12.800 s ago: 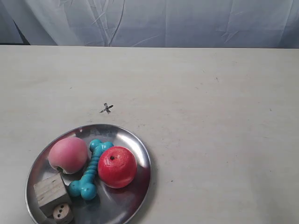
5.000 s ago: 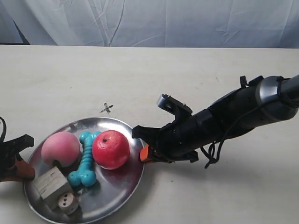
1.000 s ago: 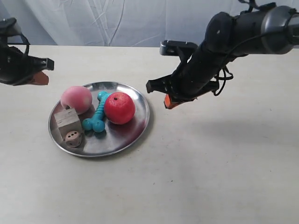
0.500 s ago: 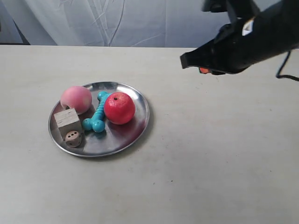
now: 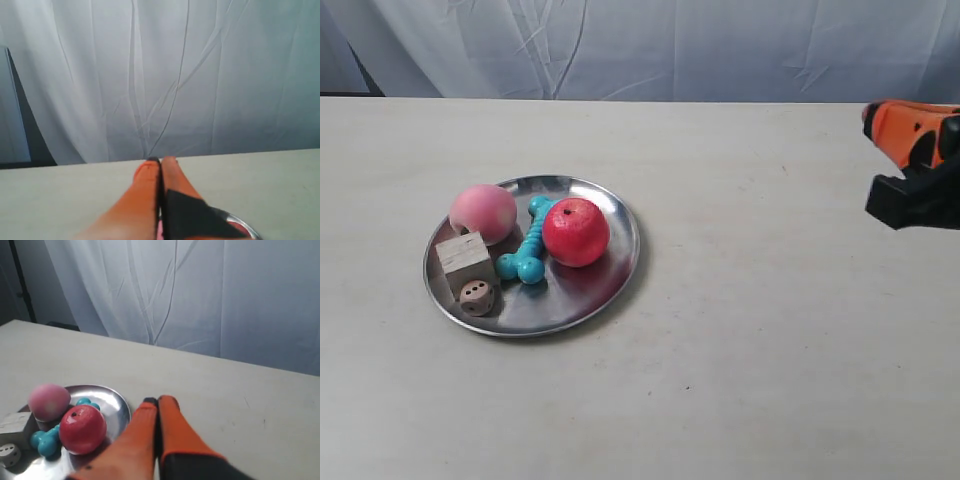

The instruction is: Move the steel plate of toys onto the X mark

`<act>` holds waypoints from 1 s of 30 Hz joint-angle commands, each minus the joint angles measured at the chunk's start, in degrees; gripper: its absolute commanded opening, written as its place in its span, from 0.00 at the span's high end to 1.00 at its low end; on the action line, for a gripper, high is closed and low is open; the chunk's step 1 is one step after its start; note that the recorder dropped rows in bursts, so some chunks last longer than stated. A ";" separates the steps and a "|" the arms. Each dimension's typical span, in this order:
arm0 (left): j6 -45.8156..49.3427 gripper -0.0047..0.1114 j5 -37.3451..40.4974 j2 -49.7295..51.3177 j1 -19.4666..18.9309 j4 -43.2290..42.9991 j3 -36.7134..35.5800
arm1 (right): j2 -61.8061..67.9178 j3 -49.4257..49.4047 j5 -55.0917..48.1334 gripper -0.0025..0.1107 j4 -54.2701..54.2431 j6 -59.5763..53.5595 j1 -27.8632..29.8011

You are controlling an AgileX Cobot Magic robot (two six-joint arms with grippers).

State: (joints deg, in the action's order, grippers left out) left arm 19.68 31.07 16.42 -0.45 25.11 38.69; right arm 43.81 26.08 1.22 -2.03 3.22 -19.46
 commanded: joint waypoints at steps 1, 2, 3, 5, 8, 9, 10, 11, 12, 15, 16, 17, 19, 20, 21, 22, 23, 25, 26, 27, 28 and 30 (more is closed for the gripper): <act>-0.29 0.96 0.21 -5.83 0.45 -0.26 -1.28 | -5.49 -1.83 -0.48 0.98 0.43 0.02 0.00; -0.29 0.96 0.26 -6.56 0.45 -0.26 -1.54 | -6.00 -1.83 -1.55 0.98 0.15 0.02 0.00; -0.29 0.96 0.75 -7.05 0.45 -0.26 -1.63 | -6.32 -1.83 -1.93 0.98 0.12 0.02 0.00; -0.44 0.96 1.37 -7.47 0.45 -0.12 -1.63 | -6.33 -1.83 -2.27 0.98 0.12 0.02 0.00; -4.82 0.96 1.74 -7.52 0.45 6.31 -1.63 | -6.33 -1.83 -2.27 0.98 0.12 0.02 0.00; -4.56 0.96 1.74 -7.52 0.45 8.70 -1.63 | -6.33 -1.83 -2.27 0.98 0.12 0.02 0.00; -4.56 0.96 1.61 -7.65 0.45 10.04 -1.63 | -6.33 -1.83 -2.27 0.98 0.12 0.02 0.00; -4.56 0.96 1.61 -7.65 0.45 10.43 -1.63 | -6.33 -1.83 -2.38 0.98 0.12 0.02 0.00; -4.56 0.96 1.61 -7.65 0.45 10.44 -1.63 | -6.33 -1.83 -2.38 0.98 0.12 0.02 0.00; -4.56 0.96 1.61 -7.65 0.45 8.74 -1.63 | -6.33 -1.83 -2.38 0.98 0.12 0.02 0.00; -4.56 0.96 1.61 -7.65 0.45 8.74 -1.63 | -6.33 -1.83 -2.38 0.98 0.12 0.02 0.00; -4.56 0.96 1.61 -7.65 0.45 8.74 -1.63 | -6.33 -1.83 -2.38 0.98 0.12 0.02 0.00; -4.56 0.96 1.61 -7.65 0.45 8.62 -1.63 | -6.33 -1.83 -2.38 0.98 0.12 0.02 0.00; -4.56 0.96 1.61 -7.65 0.45 8.62 -1.63 | -6.33 -1.83 -2.38 0.98 0.12 0.02 0.00; -4.56 0.96 1.61 -7.65 0.45 8.62 -1.63 | -6.33 -1.83 -2.38 0.98 0.12 0.02 0.00; -4.56 0.96 1.61 -7.65 0.45 8.47 -1.63 | -6.56 -1.83 -2.60 0.98 0.12 0.02 0.00; -4.56 0.96 1.61 -7.65 0.45 8.47 -1.63 | -7.74 -1.83 -3.38 0.98 0.12 0.02 0.00; -4.56 0.96 1.72 -7.65 0.45 8.69 -1.63 | -12.00 -1.83 -6.51 0.98 -1.46 0.68 1.51; -4.56 0.96 1.72 -7.65 0.45 8.49 -1.63 | -14.36 -2.07 -8.83 0.98 -2.40 0.68 3.14; -4.56 0.96 1.62 -7.65 0.45 8.37 -1.63 | -16.49 -2.51 -10.89 0.98 -2.50 0.82 4.81; -4.56 0.96 1.62 -7.65 0.45 8.37 -1.63 | -19.23 -3.56 -13.13 0.98 -2.66 0.83 7.15; -4.56 0.96 1.62 -7.65 0.45 8.37 -1.63 | -25.23 -7.16 -14.57 0.98 -5.24 1.29 12.19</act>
State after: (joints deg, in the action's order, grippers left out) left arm 15.49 32.76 9.16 -0.45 33.69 37.37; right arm 25.15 22.36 -9.57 -4.71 3.93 -12.76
